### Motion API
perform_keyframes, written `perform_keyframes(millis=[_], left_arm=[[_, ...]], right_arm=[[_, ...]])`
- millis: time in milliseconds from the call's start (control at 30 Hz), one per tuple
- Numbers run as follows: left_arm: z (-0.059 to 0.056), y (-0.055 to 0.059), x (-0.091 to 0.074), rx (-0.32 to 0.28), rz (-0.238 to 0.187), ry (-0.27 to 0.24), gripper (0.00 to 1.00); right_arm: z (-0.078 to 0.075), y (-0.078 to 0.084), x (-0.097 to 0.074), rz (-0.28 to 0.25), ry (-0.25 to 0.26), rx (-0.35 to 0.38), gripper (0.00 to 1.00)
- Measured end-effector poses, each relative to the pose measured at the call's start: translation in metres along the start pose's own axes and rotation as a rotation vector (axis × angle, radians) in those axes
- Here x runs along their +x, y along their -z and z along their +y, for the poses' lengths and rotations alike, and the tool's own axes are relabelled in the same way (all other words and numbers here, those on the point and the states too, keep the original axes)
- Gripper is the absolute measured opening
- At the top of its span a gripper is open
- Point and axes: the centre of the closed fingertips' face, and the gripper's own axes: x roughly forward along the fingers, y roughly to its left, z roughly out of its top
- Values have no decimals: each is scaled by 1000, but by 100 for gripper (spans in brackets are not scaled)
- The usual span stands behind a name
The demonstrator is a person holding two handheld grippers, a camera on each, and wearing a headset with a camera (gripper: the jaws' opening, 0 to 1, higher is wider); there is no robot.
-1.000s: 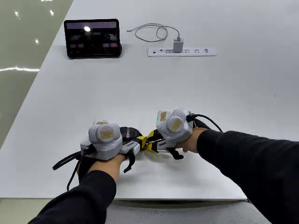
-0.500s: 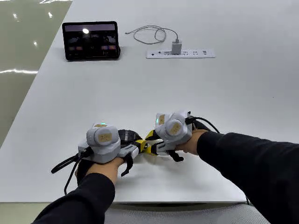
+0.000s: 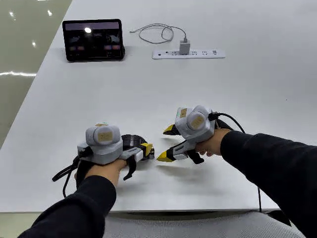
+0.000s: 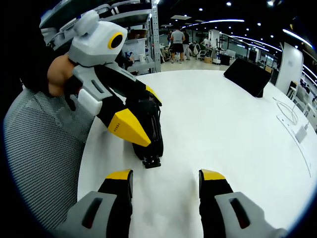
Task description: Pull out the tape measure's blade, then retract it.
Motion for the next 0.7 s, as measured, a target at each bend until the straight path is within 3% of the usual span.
perform_keyframes(millis=[67, 100, 133, 300, 400, 467, 500, 567, 700], left_arm=[[-12, -4, 2, 31, -7, 95, 66], [-8, -4, 1, 90, -5, 95, 67], [-7, -5, 0, 108, -3, 99, 67], [3, -5, -7, 88, 14, 119, 80], [5, -2, -9, 105, 35, 136, 88], [2, 10, -9, 120, 87, 169, 98], [3, 11, -9, 165, 81, 178, 100], [3, 12, -12, 189, 70, 186, 100], [8, 19, -17, 201, 107, 202, 100]], right_arm=[[-1, 1, -5, 0, 9, 8, 52], [-1, 5, -9, 16, 17, 16, 52], [-1, 6, -11, 16, 21, 15, 51], [-4, 11, -25, -3, 51, 52, 54], [-5, 16, -31, -7, 67, 64, 58], [-4, 20, -37, -13, 73, 79, 60], [-4, 23, -40, -18, 78, 83, 62], [-4, 27, -44, -27, 89, 96, 63], [-4, 36, -58, -38, 129, 101, 64]])
